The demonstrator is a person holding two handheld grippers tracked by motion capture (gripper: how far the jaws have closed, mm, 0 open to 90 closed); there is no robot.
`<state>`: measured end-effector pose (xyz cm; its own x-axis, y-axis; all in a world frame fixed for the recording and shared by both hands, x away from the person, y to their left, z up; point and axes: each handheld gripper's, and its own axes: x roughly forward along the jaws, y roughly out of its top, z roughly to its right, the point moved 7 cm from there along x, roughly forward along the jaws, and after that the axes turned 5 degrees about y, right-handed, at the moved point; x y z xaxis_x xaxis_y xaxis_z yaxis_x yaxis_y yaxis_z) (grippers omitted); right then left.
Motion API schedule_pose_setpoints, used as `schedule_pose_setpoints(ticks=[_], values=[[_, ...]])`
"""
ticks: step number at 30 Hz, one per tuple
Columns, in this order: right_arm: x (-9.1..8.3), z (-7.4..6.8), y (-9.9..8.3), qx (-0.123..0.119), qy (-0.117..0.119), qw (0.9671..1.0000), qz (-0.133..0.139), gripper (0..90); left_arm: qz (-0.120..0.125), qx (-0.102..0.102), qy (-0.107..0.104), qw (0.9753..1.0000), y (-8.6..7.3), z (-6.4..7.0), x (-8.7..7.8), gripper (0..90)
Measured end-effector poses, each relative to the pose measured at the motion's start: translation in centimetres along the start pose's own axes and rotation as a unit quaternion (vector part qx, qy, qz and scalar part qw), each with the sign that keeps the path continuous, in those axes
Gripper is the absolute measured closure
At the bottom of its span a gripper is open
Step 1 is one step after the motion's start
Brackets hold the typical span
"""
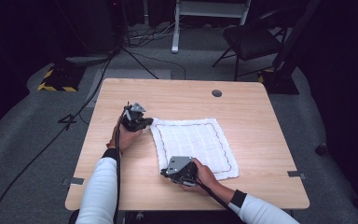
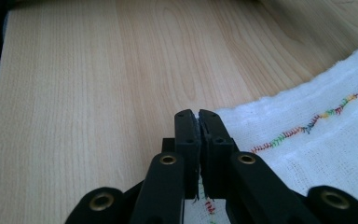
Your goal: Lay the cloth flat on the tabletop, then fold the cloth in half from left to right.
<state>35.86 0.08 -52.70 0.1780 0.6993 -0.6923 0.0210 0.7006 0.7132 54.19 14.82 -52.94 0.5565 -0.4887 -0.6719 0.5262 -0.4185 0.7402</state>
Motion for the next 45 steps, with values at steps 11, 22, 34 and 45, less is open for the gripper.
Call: schedule_pose_setpoints(ticks=[11, 22, 34, 45], values=[[0.2, -0.2, 1.2, -0.004, 0.0, 0.9999, 0.01, 87.4, 0.018, -0.013, 0.0, 0.9998, 0.0, -0.6, -1.2, 88.7], [-2.0, 0.3, 0.9, 0.002, -0.008, 0.9996, 0.026, 87.5, 0.036, -0.002, 0.011, 0.9993, 1.2, 0.6, -1.8, 88.7], [-4.9, 1.5, 0.2, 0.018, -0.029, 0.9985, 0.043, 87.4, 0.057, 0.021, 0.011, 0.9981, 3.7, 2.6, -1.3, 88.8], [-8.8, 2.2, -1.8, 0.042, -0.06, 0.9958, 0.055, 87.4, 0.066, 0.041, -0.001, 0.9969, 6.6, 5.6, 0.3, 88.8]])
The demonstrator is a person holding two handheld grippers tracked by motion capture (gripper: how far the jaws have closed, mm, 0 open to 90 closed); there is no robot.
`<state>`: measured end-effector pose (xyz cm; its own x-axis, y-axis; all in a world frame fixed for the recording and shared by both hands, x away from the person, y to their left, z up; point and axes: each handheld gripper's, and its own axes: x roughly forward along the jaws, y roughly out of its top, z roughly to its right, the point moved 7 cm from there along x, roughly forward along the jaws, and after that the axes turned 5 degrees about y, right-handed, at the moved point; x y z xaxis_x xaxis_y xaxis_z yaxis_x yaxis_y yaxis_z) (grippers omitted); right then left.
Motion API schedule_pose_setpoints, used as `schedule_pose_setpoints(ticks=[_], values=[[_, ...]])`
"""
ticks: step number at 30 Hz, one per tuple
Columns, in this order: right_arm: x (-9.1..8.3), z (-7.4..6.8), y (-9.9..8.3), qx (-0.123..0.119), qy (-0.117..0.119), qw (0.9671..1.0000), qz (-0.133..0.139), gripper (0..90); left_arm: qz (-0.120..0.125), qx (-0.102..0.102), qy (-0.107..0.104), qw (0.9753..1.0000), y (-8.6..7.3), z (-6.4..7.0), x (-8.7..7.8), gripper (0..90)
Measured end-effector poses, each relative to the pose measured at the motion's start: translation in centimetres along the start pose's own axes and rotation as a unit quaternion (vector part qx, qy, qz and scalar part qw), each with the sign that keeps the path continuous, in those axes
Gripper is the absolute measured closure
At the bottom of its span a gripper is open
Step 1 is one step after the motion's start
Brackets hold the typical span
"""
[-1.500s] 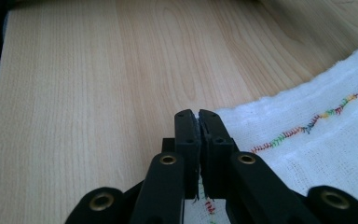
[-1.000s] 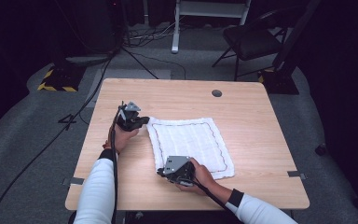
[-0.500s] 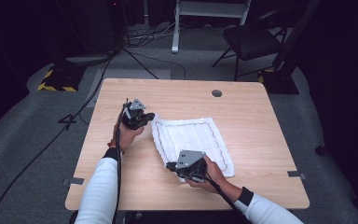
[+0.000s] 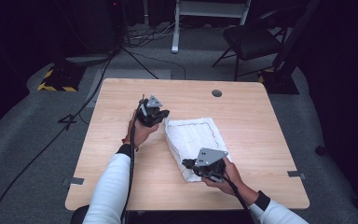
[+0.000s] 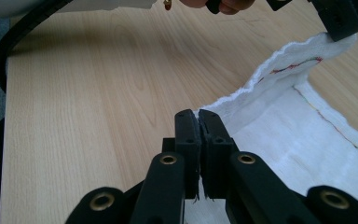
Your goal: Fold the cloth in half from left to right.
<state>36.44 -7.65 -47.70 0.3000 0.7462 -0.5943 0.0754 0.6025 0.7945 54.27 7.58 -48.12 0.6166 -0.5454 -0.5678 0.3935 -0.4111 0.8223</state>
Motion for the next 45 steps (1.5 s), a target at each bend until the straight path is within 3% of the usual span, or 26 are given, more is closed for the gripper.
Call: schedule_pose_setpoints(ticks=[9, 17, 26, 30, 36, 38, 39, 41, 45], values=[[-3.4, 1.4, -1.6, 0.023, -0.031, 0.9992, 0.005, 87.4, -0.004, 0.029, -0.014, 0.9995, 2.5, 2.4, 2.6, 88.8], [-5.7, 2.4, -3.1, 0.043, -0.057, 0.9975, 0.005, 87.4, -0.004, 0.041, -0.037, 0.9985, 4.3, 4.9, 5.2, 88.8], [-7.9, 3.1, -4.9, 0.056, -0.084, 0.9949, -0.005, 87.4, -0.004, 0.051, -0.055, 0.9972, 6.6, 6.8, 7.9, 88.8], [-8.5, 3.3, -5.6, 0.062, -0.091, 0.9938, -0.011, 87.4, -0.007, 0.057, -0.061, 0.9965, 6.9, 7.5, 9.0, 88.8], [-9.1, 3.9, -8.0, 0.093, -0.102, 0.9899, -0.036, 87.2, -0.026, 0.067, -0.067, 0.9952, 6.9, 9.2, 11.5, 88.8], [-9.2, 4.1, -8.4, 0.099, -0.103, 0.989, -0.039, 87.2, -0.029, 0.069, -0.066, 0.9951, 6.9, 9.4, 11.8, 88.8], [-9.2, 4.5, -9.3, 0.112, -0.105, 0.9868, -0.05, 87.1, -0.035, 0.068, -0.064, 0.995, 6.6, 9.7, 12.5, 88.7], [-9.1, 4.8, -10.0, 0.12, -0.106, 0.9852, -0.061, 86.5, -0.046, 0.068, -0.05, 0.9954, 6.3, 9.7, 13.1, 88.1], [-8.7, 5.2, -11.3, 0.129, -0.111, 0.9816, -0.087, 80.3, -0.044, 0.059, -0.042, 0.9964, 6.2, 10.0, 13.0, 73.9]])
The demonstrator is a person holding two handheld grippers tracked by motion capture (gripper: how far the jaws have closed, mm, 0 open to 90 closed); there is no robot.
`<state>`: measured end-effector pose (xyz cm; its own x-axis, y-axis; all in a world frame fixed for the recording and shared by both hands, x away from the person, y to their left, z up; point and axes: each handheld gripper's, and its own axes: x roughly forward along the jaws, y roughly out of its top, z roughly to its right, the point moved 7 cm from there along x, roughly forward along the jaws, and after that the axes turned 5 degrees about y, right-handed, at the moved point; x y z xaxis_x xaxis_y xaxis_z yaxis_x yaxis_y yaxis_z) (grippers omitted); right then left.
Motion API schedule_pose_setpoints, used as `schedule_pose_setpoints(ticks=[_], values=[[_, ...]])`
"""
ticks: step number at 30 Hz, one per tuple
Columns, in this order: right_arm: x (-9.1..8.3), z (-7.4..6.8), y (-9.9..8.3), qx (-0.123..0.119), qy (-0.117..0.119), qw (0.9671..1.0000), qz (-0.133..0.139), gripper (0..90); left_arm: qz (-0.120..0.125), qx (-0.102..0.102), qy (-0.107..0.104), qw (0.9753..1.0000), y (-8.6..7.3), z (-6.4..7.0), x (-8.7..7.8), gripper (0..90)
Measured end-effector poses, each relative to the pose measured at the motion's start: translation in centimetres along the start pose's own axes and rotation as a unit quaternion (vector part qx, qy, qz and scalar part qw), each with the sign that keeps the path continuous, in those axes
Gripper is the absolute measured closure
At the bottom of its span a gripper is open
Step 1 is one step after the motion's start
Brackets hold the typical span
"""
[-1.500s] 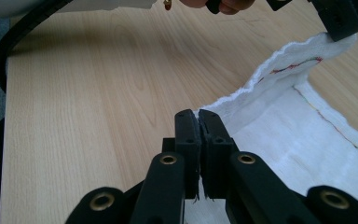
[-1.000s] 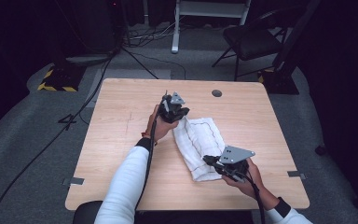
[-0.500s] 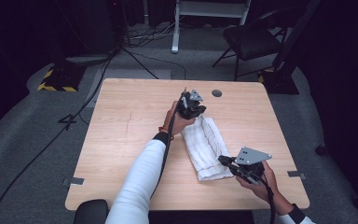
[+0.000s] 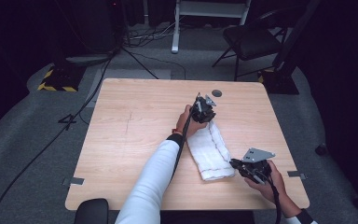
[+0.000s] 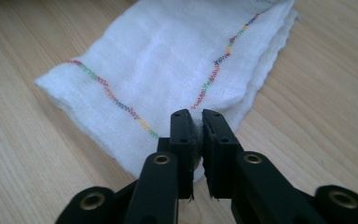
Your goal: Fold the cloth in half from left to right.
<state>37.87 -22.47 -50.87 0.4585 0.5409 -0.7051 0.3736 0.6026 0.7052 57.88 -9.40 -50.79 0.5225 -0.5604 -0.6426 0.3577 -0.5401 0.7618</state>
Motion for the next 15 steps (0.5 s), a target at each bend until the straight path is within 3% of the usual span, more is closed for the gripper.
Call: schedule_pose_setpoints(ticks=[4, 6, 7, 9, 15], values=[[0.2, 0.4, -0.5, 0.006, -0.003, 0.9999, -0.012, 69.7, 0.012, -0.002, -0.013, 0.9998, -0.2, 0.4, -1.7, 60.1], [0.2, 0.6, -0.5, 0.011, -0.005, 0.9998, -0.016, 63.9, 0.01, -0.022, -0.017, 0.9995, -0.5, 0.8, -2.8, 45.0], [0.2, 0.6, -0.5, 0.013, -0.001, 0.9998, -0.018, 61.2, 0.003, -0.022, -0.028, 0.9994, -0.9, 1.3, -3.4, 36.8], [0.0, 0.8, -0.4, 0.015, -0.002, 0.9998, -0.012, 56.8, 0.0, 0.005, -0.033, 0.9995, -1.7, 2.4, -5.2, 28.0], [-0.6, 1.8, 0.3, 0.022, -0.006, 0.9996, 0.02, 50.9, 0.006, 0.047, -0.061, 0.997, -4.5, 4.7, -10.0, 23.6]])
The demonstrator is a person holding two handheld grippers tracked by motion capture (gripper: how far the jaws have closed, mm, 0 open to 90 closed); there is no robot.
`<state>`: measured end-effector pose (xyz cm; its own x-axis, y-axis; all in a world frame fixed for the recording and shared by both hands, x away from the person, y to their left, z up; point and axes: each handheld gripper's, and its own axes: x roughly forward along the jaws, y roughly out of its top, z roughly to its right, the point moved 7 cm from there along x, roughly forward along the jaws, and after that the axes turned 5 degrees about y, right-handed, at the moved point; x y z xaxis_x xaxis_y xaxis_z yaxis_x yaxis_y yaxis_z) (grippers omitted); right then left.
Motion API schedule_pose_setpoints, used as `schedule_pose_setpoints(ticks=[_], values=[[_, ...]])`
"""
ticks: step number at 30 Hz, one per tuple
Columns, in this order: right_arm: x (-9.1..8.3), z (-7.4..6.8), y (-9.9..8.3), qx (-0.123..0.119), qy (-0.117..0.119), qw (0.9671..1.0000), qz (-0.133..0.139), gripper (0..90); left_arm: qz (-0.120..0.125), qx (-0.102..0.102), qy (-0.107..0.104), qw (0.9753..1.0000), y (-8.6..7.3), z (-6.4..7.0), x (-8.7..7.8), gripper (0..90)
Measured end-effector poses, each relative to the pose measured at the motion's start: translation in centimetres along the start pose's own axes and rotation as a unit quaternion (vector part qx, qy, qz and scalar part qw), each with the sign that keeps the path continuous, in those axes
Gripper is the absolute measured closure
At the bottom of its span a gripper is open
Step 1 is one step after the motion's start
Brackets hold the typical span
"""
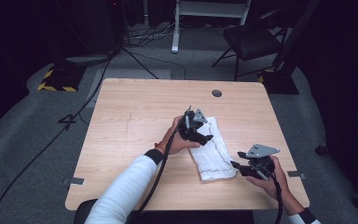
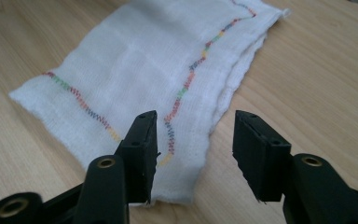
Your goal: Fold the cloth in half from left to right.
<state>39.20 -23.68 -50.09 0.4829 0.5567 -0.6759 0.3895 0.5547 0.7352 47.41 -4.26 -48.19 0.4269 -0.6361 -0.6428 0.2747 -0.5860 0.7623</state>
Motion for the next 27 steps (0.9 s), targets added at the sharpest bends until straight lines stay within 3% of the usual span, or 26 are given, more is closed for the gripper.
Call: schedule_pose_setpoints(ticks=[2, 6, 9, 12, 13, 16, 21, 22, 27], values=[[0.0, 0.5, 0.1, 0.002, -0.011, 0.9999, 0.0, 49.6, -0.006, 0.007, 0.0, 1.0, -0.7, 0.7, -1.0, 22.9], [0.3, 1.3, 0.0, -0.002, -0.01, 0.9999, -0.001, 48.2, -0.006, 0.027, -0.019, 0.9994, -2.2, 3.2, -2.7, 22.5], [0.8, 2.0, -0.3, -0.009, -0.012, 0.9998, -0.013, 47.6, -0.008, 0.027, -0.037, 0.9989, -3.3, 4.8, -2.7, 24.3], [1.3, 2.7, -0.7, 0.0, -0.006, 0.9998, -0.02, 47.6, -0.033, 0.048, -0.036, 0.9977, -4.8, 6.3, -1.7, 26.6], [1.5, 2.8, -0.9, 0.002, -0.003, 0.9997, -0.024, 47.3, -0.039, 0.045, -0.041, 0.9974, -5.3, 6.6, -1.3, 27.0], [2.0, 3.0, -1.3, -0.002, -0.007, 0.9994, -0.032, 46.7, -0.053, 0.045, -0.042, 0.9967, -6.0, 6.9, -0.7, 28.8], [3.0, 2.1, -2.0, -0.017, 0.022, 0.9984, -0.05, 46.8, -0.07, 0.036, -0.041, 0.9961, -7.1, 6.6, -0.4, 32.3], [3.2, 1.7, -2.0, -0.024, 0.021, 0.9981, -0.053, 48.0, -0.091, 0.038, -0.042, 0.9943, -8.0, 6.4, -0.3, 31.3], [3.1, 0.9, -2.1, -0.024, 0.034, 0.9976, -0.056, 48.9, -0.09, 0.029, -0.048, 0.9943, -8.6, 6.2, -0.8, 29.9]])
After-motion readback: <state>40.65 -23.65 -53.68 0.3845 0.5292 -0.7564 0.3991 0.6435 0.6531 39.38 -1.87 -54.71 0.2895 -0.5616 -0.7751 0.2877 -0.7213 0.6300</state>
